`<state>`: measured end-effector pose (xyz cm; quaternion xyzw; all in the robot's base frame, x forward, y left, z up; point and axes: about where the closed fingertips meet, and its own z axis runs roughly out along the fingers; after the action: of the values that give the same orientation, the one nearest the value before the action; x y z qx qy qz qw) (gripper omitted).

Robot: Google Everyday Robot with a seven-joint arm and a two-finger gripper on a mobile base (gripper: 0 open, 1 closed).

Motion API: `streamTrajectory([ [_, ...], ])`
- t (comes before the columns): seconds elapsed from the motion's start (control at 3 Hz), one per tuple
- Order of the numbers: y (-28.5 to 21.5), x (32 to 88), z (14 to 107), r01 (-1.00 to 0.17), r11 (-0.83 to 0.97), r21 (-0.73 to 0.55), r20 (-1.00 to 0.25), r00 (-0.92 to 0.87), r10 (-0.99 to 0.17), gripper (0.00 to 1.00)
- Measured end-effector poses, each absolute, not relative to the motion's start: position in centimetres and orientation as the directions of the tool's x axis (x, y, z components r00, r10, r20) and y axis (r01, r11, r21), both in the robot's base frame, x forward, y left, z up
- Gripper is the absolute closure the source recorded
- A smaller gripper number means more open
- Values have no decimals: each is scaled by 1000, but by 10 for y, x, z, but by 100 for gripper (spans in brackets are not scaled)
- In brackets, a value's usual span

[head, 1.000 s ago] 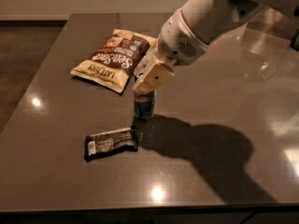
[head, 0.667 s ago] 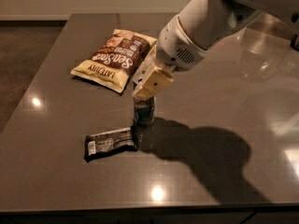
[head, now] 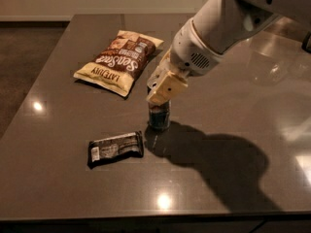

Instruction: Move redbull can near rxbar chocolate

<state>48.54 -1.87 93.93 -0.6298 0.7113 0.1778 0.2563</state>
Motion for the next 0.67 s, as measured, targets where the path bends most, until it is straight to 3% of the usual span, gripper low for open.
streamTrajectory([
  [0.33, -30, 482, 935, -983, 174, -58, -592, -107, -799, 28],
  [0.67, -32, 474, 935, -982, 180, -51, -602, -113, -790, 4],
])
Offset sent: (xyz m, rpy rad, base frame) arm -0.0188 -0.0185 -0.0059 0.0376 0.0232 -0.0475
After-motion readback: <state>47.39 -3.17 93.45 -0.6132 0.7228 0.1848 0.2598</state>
